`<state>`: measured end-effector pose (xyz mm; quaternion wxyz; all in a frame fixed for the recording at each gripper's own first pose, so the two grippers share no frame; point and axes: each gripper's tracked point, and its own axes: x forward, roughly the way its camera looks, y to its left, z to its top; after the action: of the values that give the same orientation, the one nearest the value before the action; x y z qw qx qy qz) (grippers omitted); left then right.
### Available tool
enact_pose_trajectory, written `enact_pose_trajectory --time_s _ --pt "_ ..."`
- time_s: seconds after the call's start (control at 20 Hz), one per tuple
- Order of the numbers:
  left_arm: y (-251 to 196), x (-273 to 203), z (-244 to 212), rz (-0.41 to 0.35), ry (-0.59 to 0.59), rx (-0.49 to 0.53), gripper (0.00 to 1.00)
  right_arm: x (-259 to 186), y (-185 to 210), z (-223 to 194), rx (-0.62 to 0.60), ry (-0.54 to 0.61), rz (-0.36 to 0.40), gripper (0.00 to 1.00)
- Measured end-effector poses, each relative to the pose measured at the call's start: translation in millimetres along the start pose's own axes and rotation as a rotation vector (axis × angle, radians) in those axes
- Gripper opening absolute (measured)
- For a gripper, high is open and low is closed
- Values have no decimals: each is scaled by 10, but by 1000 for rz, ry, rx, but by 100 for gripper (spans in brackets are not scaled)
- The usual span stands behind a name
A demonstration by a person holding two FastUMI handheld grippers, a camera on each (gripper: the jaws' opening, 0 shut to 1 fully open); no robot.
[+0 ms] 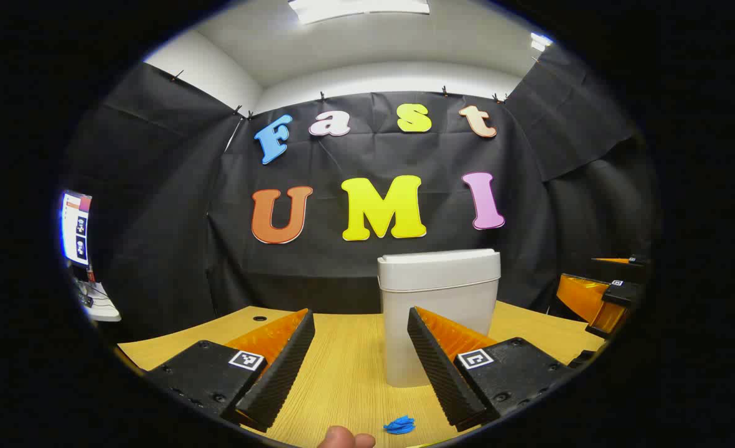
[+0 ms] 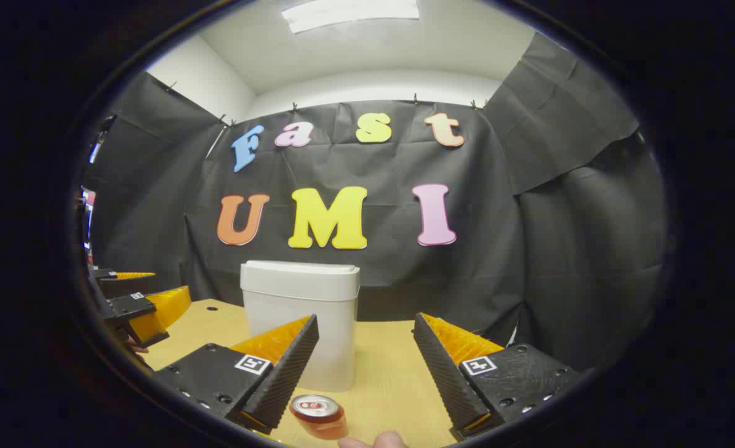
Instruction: Press the lid of the desktop garbage bin to open it, pick up the crumpled paper on the desktop and throw it into the bin, then pick up the pop can on the desktop and drop it into the bin, and finally close the garbage bin lid.
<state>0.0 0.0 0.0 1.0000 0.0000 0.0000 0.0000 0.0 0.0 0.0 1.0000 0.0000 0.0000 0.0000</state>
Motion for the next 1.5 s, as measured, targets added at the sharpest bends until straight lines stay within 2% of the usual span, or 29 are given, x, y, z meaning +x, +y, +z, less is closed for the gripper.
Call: enact_pose_trajectory --time_s 0.6,1.2,1.5 --pt "-2 -11 -4 -3 1 13 96 -22 28 0 -3 0 9 97" --pt "-3 -13 -50 6 14 11 97 3 48 -69 1 16 17 95" --pt "23 4 -50 14 9 1 96 101 81 105 -17 -5 43 95"
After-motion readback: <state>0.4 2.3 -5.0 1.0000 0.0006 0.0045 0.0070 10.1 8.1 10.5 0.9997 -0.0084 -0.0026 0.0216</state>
